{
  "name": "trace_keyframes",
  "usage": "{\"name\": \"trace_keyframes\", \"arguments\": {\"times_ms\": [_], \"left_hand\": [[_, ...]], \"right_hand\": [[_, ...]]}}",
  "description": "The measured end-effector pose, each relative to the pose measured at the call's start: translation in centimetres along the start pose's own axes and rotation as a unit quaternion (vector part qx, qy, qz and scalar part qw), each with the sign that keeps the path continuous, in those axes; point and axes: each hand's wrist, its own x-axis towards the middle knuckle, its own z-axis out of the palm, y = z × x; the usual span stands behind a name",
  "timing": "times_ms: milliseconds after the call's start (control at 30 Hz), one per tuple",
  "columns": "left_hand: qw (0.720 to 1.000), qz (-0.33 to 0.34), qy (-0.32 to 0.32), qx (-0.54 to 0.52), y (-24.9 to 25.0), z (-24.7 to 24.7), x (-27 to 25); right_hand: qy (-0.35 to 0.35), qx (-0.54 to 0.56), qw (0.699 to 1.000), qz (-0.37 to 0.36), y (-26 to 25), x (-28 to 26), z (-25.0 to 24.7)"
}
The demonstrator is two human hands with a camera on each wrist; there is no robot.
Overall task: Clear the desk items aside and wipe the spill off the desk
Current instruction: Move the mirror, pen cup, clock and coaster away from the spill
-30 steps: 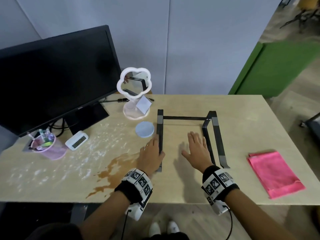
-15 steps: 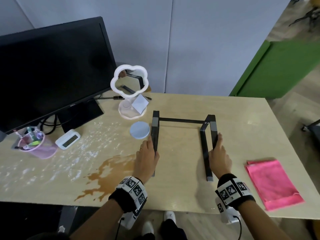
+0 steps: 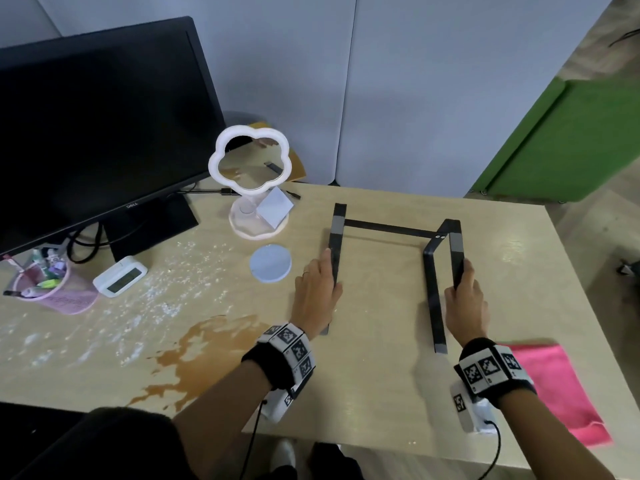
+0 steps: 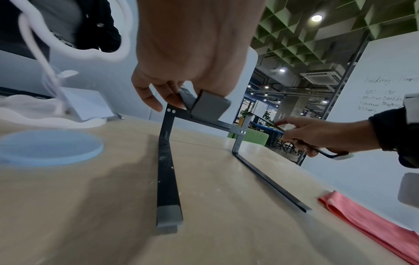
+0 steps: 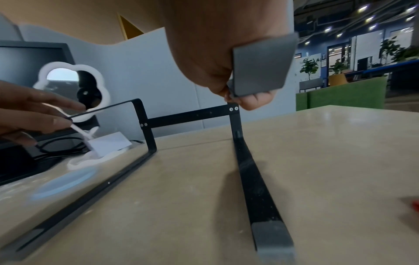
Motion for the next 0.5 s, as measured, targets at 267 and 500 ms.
{"name": "trace_keyframes", "arguments": {"times_ms": [267,500], "left_hand": [[0.999,0.046,-0.022,0.016,5.1,1.4,5.4],[0.991,0.062,-0.058,0.1,5.3,2.6,7.3]], "right_hand": [[0.03,-0.016,0.999,0.028,3.1,5.8,-1.9],[0.032,-0.034,0.998,0.032,3.6,7.7,-1.6]]}}
